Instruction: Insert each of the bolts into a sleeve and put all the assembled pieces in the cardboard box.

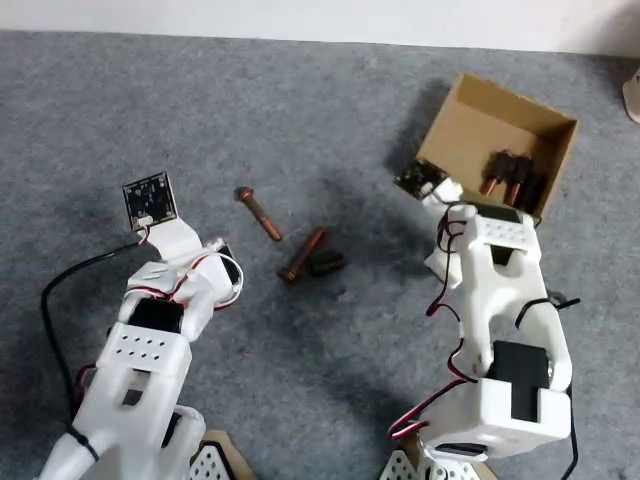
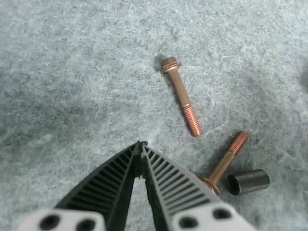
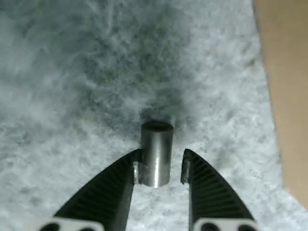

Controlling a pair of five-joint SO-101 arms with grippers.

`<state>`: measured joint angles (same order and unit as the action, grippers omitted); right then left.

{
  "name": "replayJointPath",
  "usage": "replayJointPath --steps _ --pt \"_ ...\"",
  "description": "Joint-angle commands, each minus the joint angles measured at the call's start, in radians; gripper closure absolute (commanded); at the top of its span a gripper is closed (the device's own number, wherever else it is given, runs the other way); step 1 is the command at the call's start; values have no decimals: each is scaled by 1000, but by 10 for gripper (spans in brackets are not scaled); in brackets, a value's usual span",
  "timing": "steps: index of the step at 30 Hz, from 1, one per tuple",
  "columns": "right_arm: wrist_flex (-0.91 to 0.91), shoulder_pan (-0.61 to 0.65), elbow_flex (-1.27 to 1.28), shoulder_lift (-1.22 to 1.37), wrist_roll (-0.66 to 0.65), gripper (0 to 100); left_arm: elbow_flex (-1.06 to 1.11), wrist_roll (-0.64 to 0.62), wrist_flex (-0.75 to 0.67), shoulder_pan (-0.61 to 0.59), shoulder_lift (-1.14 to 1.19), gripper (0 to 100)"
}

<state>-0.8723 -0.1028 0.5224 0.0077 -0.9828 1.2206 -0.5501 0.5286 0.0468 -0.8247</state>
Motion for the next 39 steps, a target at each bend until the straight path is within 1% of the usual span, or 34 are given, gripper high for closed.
replayJointPath --steps 1,10,15,20,22,23,24,25,30,32,34,36,39 --pt "18 -13 -4 -56 -66 868 -2 0 -21 -7 -5 993" --pt "25 -12 53 -28 -78 868 -2 -2 -21 -7 -5 993" --pt "142 -13 113 12 -71 868 -1 -3 -21 -8 -5 993" --pt "205 -7 185 15 -71 874 -7 -3 -18 -8 -4 993" --pt "229 -7 208 13 -71 923 -12 -3 -20 -8 -4 993" --pt "240 -7 220 13 -71 977 -18 -3 -21 -8 -4 993" --pt "248 -7 232 13 -71 998 -30 -3 -18 -8 -4 993" --pt "254 -7 246 12 -71 986 -45 -3 -18 -8 -2 993" --pt "294 -5 314 10 -71 994 -124 -17 -11 -21 -1 993" --pt "323 4 341 8 -55 994 -160 -63 37 -21 -1 993" --pt "351 15 360 4 -5 994 -202 -78 83 -12 10 993" --pt "354 31 374 -22 21 994 -255 -80 115 -2 59 993" --pt "357 81 432 -76 29 994 -344 -97 141 -1 194 993"
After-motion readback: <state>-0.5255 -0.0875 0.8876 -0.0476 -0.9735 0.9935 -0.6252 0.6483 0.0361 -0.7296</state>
